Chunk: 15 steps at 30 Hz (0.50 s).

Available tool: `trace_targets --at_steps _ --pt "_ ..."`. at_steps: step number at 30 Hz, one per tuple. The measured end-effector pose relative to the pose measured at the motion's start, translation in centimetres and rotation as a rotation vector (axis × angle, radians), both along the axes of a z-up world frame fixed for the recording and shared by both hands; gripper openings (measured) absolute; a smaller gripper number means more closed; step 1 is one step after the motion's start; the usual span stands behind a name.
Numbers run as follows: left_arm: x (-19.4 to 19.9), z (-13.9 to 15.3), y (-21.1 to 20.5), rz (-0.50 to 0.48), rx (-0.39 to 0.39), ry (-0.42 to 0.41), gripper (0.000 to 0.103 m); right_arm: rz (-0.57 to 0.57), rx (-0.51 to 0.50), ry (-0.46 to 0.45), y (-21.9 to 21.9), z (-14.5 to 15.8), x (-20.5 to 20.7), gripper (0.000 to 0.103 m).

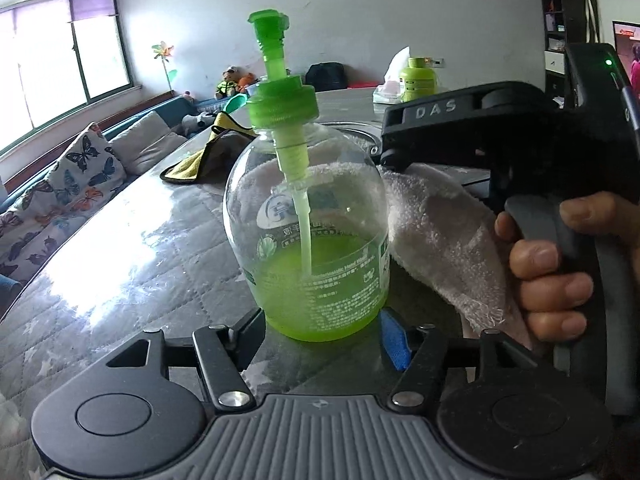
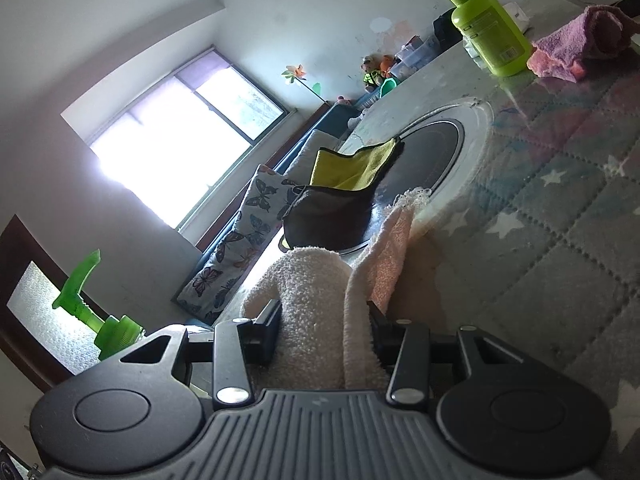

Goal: Clean container
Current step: 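Rub the towel around the bottle's body with the right tool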

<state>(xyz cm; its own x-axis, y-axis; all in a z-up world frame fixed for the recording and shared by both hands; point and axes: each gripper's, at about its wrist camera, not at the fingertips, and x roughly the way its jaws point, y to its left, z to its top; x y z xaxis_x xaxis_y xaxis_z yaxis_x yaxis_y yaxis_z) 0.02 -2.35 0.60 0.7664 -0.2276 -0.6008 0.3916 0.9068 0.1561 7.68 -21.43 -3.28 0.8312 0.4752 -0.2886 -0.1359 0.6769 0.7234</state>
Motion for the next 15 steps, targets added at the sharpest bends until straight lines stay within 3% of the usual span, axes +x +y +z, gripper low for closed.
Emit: trace_targets --at_steps 9,15 --pt "0.8 -0.1 1.4 -0.188 0.033 -0.015 0.052 -0.016 0.180 -0.152 -1.9 0.5 -1.3 0.043" --pt "1.1 -0.4 1.3 -0.144 0.001 -0.001 0.054 0.000 0.141 -0.088 -1.4 0.1 -0.4 0.043"
